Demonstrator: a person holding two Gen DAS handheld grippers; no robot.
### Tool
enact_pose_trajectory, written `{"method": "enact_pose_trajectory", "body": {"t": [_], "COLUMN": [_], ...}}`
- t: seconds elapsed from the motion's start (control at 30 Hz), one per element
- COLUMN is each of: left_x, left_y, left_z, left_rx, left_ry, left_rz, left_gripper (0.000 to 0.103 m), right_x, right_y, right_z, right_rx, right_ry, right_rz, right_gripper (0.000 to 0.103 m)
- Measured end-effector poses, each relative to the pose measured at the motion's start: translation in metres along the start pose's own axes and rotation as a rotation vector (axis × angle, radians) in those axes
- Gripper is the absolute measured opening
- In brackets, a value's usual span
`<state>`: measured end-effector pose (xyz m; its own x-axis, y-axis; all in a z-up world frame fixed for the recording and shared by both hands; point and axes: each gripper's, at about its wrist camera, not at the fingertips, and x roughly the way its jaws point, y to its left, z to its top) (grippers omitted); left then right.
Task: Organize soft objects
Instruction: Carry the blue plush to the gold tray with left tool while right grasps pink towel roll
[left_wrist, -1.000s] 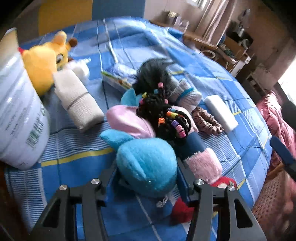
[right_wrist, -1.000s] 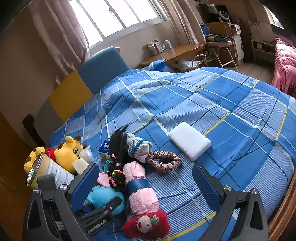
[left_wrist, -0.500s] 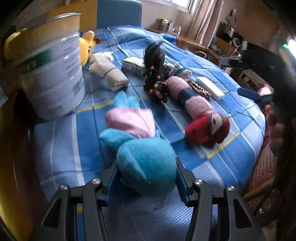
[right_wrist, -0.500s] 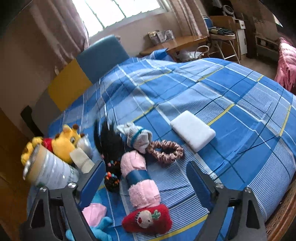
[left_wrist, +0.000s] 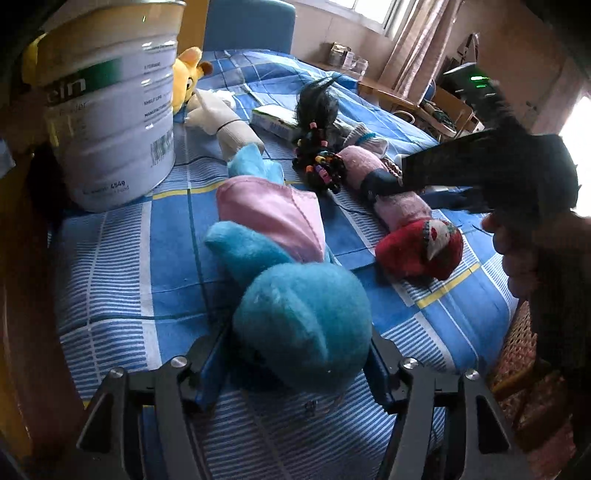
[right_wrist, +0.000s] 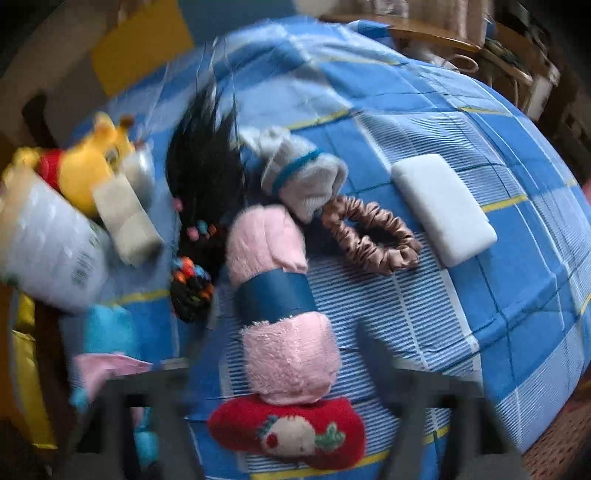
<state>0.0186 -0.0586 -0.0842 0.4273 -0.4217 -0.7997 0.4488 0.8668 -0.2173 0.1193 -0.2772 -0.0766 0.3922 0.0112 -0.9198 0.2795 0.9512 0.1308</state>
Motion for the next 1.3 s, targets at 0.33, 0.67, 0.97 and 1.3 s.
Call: {"method": "enact_pose_trajectory", "body": {"t": [0.33, 0.67, 0.97, 1.3], "left_x": [-0.013, -0.072, -0.139, -0.141], "left_y": [0.003, 0.014, 0.111, 0.232], "left_z": [-0.007, -0.014, -0.016, -0.014], "left_rx": [0.0, -0.031, -0.312, -0.463], "left_ry": [-0.029, -0.124, -0.248, -0.125], "left_rz": [0.005, -0.021, 0.126, 0.378], "left_gripper": [0.055, 0.055, 0.056, 0.057], "right_x": [0.011, 0.011, 0.009, 0.009], "right_y": [-0.002, -0.005, 0.006, 0.007], "right_z": [-0.008, -0.006, -0.008, -0.009], "right_rx": [-0.002, -0.048, -0.076, -0.084], "right_ry": [0.044, 0.031, 0.022, 0.022], "right_rz": [0.026, -0.011, -0.03, -0.039], "right_gripper": [0.041, 0.039, 0.039, 0.039]}}
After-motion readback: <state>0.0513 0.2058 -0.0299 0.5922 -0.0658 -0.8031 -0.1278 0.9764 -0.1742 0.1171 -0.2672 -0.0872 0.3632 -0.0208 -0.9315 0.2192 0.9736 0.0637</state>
